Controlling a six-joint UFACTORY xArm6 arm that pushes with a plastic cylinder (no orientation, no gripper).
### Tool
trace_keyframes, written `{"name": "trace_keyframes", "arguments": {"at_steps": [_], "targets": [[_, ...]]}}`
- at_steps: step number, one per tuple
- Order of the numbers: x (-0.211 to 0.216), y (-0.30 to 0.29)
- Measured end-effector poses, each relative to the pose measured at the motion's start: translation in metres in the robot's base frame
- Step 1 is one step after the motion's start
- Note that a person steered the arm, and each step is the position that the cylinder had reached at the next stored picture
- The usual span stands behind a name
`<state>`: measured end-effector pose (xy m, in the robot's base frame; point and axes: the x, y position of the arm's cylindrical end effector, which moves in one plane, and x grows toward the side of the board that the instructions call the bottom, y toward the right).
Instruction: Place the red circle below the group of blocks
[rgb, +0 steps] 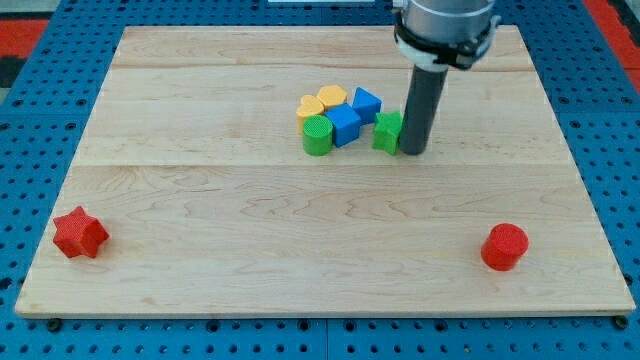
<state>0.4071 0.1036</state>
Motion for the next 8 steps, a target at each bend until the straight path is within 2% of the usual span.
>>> {"name": "trace_keyframes", "arguments": {"at_steps": [1,2,3,4,5,6,7,8], "targets": [[-0.019,0.002],[-0.009,0.002],[0.026,0.048],[0.101,0.129],[0.198,0.129],[0.199,0.101],[0.163,0.098],[0.132,0.058]]}}
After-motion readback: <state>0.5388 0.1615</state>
